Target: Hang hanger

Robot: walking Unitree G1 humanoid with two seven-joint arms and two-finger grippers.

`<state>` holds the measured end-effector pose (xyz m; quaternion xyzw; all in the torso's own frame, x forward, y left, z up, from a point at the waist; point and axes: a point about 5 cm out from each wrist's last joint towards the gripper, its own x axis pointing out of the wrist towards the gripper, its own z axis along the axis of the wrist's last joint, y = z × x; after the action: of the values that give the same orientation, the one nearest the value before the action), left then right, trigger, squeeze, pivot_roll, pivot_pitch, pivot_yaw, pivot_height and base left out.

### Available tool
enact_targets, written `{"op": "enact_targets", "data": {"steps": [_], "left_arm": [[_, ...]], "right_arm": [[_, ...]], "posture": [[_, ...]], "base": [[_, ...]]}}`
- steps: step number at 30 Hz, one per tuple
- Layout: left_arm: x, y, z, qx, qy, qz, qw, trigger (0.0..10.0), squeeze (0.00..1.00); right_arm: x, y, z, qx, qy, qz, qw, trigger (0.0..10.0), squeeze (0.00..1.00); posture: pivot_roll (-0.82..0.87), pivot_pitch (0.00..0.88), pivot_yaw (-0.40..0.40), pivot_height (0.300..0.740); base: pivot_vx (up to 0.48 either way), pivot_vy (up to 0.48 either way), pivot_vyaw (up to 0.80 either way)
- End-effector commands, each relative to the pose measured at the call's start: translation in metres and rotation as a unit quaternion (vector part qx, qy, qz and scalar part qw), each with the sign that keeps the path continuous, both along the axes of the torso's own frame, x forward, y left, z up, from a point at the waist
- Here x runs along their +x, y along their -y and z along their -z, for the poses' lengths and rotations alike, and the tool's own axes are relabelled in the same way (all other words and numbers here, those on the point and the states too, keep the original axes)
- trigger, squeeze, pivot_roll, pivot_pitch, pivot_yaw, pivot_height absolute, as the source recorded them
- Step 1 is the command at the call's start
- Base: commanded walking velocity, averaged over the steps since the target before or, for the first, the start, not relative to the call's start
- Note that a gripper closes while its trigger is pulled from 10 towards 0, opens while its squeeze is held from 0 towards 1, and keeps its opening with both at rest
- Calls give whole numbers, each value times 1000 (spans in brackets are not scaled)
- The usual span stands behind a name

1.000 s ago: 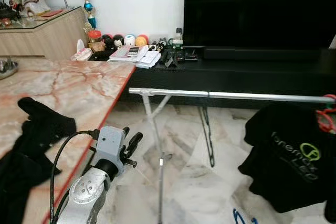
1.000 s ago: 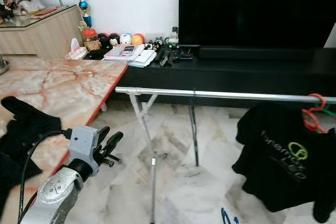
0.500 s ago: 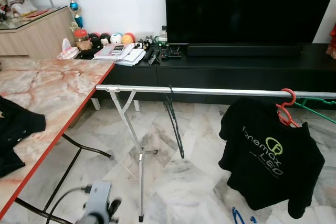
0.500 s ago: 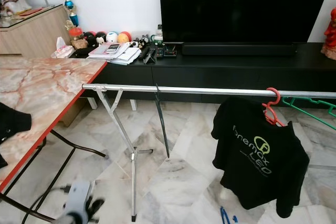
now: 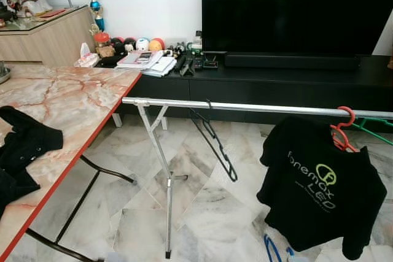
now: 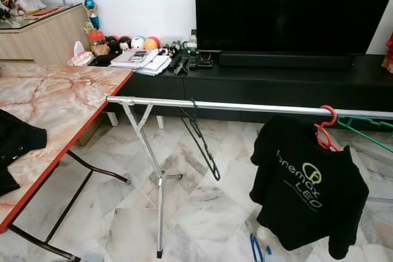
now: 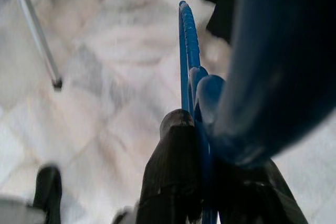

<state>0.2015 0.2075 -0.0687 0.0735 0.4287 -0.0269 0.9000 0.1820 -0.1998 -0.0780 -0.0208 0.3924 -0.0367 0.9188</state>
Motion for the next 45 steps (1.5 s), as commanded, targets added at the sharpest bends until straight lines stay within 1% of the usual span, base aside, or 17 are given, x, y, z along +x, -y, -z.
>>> {"op": "enact_targets", "data": {"steps": [1, 2, 3, 4, 5, 6, 7, 10, 14, 16, 20, 23, 27, 31, 35, 40, 45], "left_arm": [[-9, -3, 5, 3, -14, -5, 1000, 10000, 0], [-12, -2, 7, 7, -21, 4, 1000, 10000, 0], [-12, -2, 7, 7, -21, 4, 1000, 10000, 0], [-14, -2, 8, 8, -23, 5, 1000, 10000, 0], [-16, -2, 9, 7, -26, 4, 1000, 10000, 0], [-18, -2, 10, 6, -27, 3, 1000, 10000, 0], [-19, -2, 10, 5, -26, 3, 1000, 10000, 0], [-21, -3, 11, -2, -19, -13, 1000, 10000, 0], [-29, -5, 14, -2, -24, -22, 999, 10000, 0], [-35, -8, 16, -4, -27, -30, 999, 10000, 0], [-37, -14, 16, 1, -29, -35, 999, 10000, 0], [-40, -19, 16, 5, -32, -33, 999, 10000, 0], [-41, -18, 16, 6, -35, -30, 999, 10000, 0], [-31, -13, 13, 0, -21, -32, 999, 10000, 0], [-27, -11, 12, -4, -15, -33, 999, 10000, 0], [-29, -11, 13, -4, -18, -34, 999, 10000, 0], [-34, -9, 15, -6, -25, -38, 999, 10000, 0]], "right_arm": [[13, -1, -8, 5, 33, 3, 999, 10000, 0], [29, -4, -17, 2, 65, -14, 998, 10000, 0], [29, -4, -17, 2, 65, -14, 998, 10000, 0], [35, -4, -21, 2, 79, -16, 997, 10000, 0], [48, -4, -32, 1, 111, -18, 994, 10000, 0], [65, -3, -46, -5, 150, -21, 988, 10000, 0], [75, -2, -55, -10, 175, -23, 984, 10000, 0], [96, 0, -77, -7, 238, -21, 971, 10000, 0], [98, -2, -83, -5, 261, -28, 965, 10000, 0], [89, -6, -79, 1, 273, -41, 961, 10000, 0], [80, 0, -81, 10, 298, -22, 954, 10000, 0], [72, 12, -88, -13, 326, -16, 945, 10000, 0], [70, 14, -90, -26, 326, -34, 944, 10000, 0], [77, 9, -93, -22, 322, -46, 945, 10000, 0], [82, 3, -99, -28, 329, -59, 942, 10000, 0], [84, -3, -100, -21, 332, -66, 941, 10000, 0], [81, -1, -97, -19, 324, -48, 945, 10000, 0]], "posture": [[2, 0, 45, 740], [-8, 0, 52, 740], [-8, 0, 52, 740], [-10, 0, 53, 740], [-17, 0, 56, 740], [-19, 0, 58, 740], [-19, 0, 58, 740], [-22, 0, 45, 740], [-9, 0, 37, 740], [0, 0, 33, 740], [-5, 0, 33, 740], [-34, 0, 45, 740], [-42, 0, 46, 740], [-26, 0, 36, 740], [-15, 0, 26, 740], [-19, 0, 28, 740], [-18, 0, 27, 740]], "base": [[0, 0, 0], [0, 0, 0], [0, 0, 0], [0, 0, 0], [0, 0, 0], [0, 0, 0], [0, 0, 0], [0, 0, 0], [0, 0, 0], [0, 0, 0], [0, 0, 0], [0, 0, 0], [0, 0, 0], [0, 0, 0], [0, 0, 0], [0, 0, 350], [0, 0, 0]]}}
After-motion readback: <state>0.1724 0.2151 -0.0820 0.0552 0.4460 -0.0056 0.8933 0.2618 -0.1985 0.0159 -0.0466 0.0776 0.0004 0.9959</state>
